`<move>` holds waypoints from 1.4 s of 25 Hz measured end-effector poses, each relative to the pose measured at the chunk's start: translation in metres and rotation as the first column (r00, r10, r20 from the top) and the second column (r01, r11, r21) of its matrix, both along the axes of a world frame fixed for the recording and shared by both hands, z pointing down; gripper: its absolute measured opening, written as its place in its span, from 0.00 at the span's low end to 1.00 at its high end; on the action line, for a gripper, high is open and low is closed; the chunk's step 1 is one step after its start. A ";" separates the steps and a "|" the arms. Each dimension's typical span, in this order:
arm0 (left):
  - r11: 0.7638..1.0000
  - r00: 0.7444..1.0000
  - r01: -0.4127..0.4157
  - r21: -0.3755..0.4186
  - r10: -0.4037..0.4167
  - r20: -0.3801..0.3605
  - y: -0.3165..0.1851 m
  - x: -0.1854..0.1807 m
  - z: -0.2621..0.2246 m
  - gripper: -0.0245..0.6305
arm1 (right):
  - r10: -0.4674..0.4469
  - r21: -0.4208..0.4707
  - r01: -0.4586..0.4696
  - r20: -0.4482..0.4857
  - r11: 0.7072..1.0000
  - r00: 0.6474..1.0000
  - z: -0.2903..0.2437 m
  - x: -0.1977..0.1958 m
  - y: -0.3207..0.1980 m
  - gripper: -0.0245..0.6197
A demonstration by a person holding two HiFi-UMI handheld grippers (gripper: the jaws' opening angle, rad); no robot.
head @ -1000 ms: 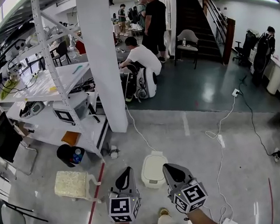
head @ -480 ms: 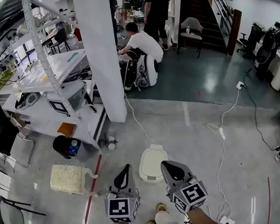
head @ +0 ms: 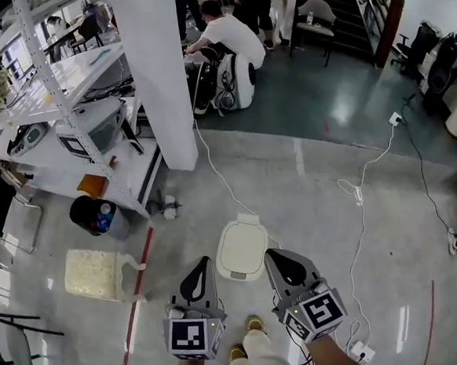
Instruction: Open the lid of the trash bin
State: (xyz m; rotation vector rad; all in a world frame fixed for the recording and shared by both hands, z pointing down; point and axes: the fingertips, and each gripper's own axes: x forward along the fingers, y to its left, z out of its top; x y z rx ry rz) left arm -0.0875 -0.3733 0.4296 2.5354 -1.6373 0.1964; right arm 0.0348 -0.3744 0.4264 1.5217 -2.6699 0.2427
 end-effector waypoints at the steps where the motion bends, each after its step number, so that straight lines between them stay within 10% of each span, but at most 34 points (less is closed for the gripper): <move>1: 1.000 1.000 -0.002 -0.009 0.002 0.003 -0.001 0.001 0.007 0.04 | 0.001 -0.005 -0.001 -0.003 1.000 1.000 0.006 0.001 -0.001 0.09; 22: 0.994 0.999 0.034 -0.103 -0.031 0.032 0.000 -0.016 0.111 0.04 | -0.084 -0.166 0.076 -0.043 0.983 0.996 0.141 -0.038 -0.046 0.09; 35: 0.985 0.998 0.037 -0.168 -0.028 0.053 0.014 -0.020 0.170 0.04 | -0.097 -0.466 0.022 -0.136 0.884 0.986 0.319 -0.057 -0.084 0.09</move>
